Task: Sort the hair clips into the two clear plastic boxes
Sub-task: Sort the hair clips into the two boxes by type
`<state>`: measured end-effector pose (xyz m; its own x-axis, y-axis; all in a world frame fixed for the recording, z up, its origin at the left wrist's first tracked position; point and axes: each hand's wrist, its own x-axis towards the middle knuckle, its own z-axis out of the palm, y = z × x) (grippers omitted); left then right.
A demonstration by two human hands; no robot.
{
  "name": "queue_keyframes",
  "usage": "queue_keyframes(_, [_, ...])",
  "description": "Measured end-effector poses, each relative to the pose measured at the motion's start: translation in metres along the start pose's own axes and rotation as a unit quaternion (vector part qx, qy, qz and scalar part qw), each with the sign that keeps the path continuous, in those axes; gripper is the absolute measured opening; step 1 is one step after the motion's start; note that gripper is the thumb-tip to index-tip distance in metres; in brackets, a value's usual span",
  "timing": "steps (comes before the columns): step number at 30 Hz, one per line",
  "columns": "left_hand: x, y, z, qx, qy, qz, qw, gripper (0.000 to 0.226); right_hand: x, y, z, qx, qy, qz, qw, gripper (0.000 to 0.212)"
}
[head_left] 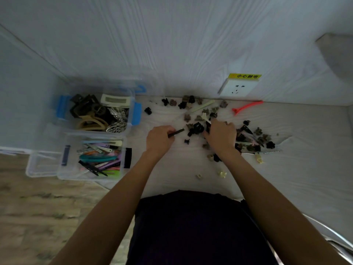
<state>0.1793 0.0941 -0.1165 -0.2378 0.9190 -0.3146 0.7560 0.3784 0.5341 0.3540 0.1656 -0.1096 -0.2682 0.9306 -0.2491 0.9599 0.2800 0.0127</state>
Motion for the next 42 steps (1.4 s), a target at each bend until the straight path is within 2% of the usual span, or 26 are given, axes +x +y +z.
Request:
queue_keyframes(3, [0.0, -0.003, -0.005, -0.005, 0.029, -0.001, 1.0, 0.02, -0.004, -0.003, 0.0, -0.006, -0.017, -0.017, 1.0, 0.027])
queue_keyframes(7, [-0.003, -0.002, -0.011, -0.008, 0.029, 0.011, 0.999, 0.025, -0.009, 0.002, 0.0, 0.03, -0.037, 0.017, 0.999, 0.025])
queue_keyframes(10, [-0.013, 0.005, -0.019, -0.11, 0.016, 0.035, 0.993, 0.027, -0.011, 0.011, -0.003, 0.209, -0.042, 0.084, 0.973, 0.02])
queue_keyframes(14, [-0.037, 0.014, -0.042, -0.162, 0.041, 0.097, 0.981, 0.025, -0.022, 0.011, -0.017, 0.441, -0.044, 0.129, 0.887, 0.018])
queue_keyframes(17, [-0.065, 0.003, -0.068, -0.145, 0.125, 0.143, 0.971, 0.023, -0.036, -0.009, -0.035, 0.582, -0.104, 0.16, 0.79, 0.022])
queue_keyframes(19, [-0.088, -0.015, -0.084, -0.135, 0.185, 0.117, 0.966, 0.024, -0.048, -0.028, -0.046, 0.656, -0.164, 0.154, 0.721, 0.024])
queue_keyframes(21, [-0.107, -0.04, -0.094, -0.098, 0.215, 0.073, 0.969, 0.026, -0.059, -0.048, -0.056, 0.687, -0.232, 0.106, 0.681, 0.019])
queue_keyframes(23, [-0.12, -0.073, -0.101, -0.007, 0.227, 0.02, 0.974, 0.024, -0.069, -0.071, -0.064, 0.673, -0.282, 0.022, 0.683, 0.012])
queue_keyframes(26, [-0.12, -0.11, -0.103, 0.067, 0.188, -0.071, 0.977, 0.026, -0.074, -0.105, -0.071, 0.59, -0.293, -0.104, 0.745, 0.016])
queue_keyframes(28, [-0.116, -0.13, -0.103, 0.079, 0.159, -0.115, 0.977, 0.028, -0.073, -0.134, -0.072, 0.495, -0.252, -0.196, 0.808, 0.016])
queue_keyframes(30, [-0.11, -0.14, -0.099, 0.085, 0.134, -0.119, 0.98, 0.034, -0.068, -0.158, -0.07, 0.381, -0.165, -0.283, 0.864, 0.016])
queue_keyframes(32, [-0.114, -0.145, -0.097, 0.076, 0.172, -0.128, 0.974, 0.034, -0.066, -0.186, -0.066, 0.277, -0.089, -0.344, 0.893, 0.016])
queue_keyframes(35, [-0.13, -0.133, -0.092, 0.044, 0.328, -0.144, 0.933, 0.025, -0.063, -0.222, -0.055, 0.146, 0.007, -0.388, 0.91, 0.018])
queue_keyframes(37, [-0.137, -0.127, -0.088, -0.012, 0.388, -0.129, 0.913, 0.029, -0.064, -0.238, -0.048, 0.083, 0.044, -0.403, 0.91, 0.021])
queue_keyframes(38, [-0.14, -0.126, -0.087, -0.051, 0.402, -0.128, 0.905, 0.03, -0.065, -0.244, -0.045, 0.074, 0.04, -0.405, 0.91, 0.025])
queue_keyframes(40, [-0.143, -0.12, -0.085, -0.123, 0.418, -0.14, 0.889, 0.029, -0.066, -0.25, -0.04, 0.072, -0.019, -0.413, 0.908, 0.036])
queue_keyframes(42, [-0.145, -0.108, -0.084, -0.163, 0.418, -0.135, 0.884, 0.026, -0.069, -0.243, -0.039, 0.106, -0.066, -0.438, 0.89, 0.032])
